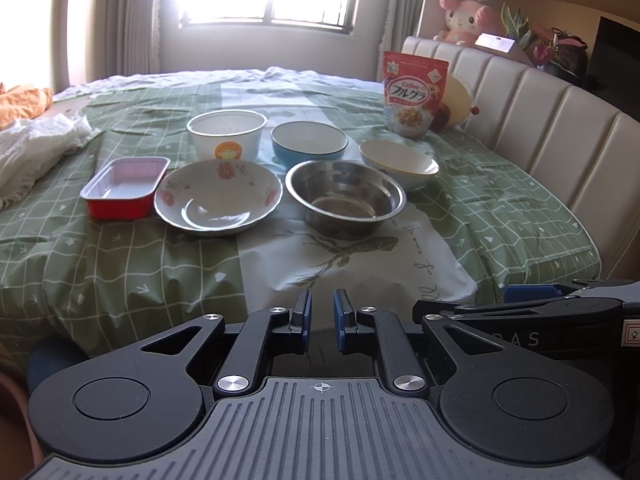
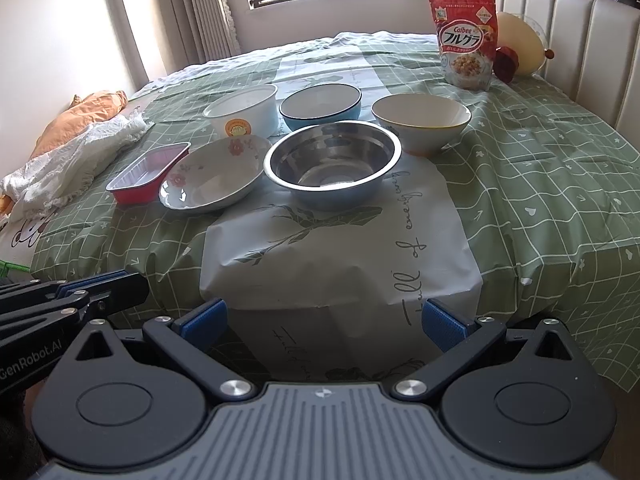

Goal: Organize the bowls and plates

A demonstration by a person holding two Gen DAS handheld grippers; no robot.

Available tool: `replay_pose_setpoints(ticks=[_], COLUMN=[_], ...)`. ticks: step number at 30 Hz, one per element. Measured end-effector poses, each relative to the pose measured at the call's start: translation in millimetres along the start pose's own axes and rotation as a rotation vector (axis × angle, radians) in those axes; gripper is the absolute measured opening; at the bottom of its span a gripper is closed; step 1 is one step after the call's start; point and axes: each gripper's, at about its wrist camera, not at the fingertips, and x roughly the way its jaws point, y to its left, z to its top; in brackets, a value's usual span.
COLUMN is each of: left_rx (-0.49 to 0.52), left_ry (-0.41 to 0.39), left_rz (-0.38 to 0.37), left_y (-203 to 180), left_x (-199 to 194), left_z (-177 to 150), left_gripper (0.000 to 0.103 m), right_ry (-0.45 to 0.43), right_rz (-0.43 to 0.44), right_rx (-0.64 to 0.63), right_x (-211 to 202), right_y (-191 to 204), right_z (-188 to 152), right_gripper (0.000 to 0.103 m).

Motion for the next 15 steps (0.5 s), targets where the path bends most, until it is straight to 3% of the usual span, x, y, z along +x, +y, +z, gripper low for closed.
replay_pose_setpoints(ticks=[15], left_rx=[-0.003], left_ry=[0.0], left_rz=[-0.001], left_y=[-0.1], left_x=[0.7], left_z=[-0.6], left_gripper=[0.014], right_ry=[0.002], right_rz=[0.001], right_rx=[0.0], right_x=[0.2], right_y=[0.0], right_z=[1.3], right_gripper=[0.103])
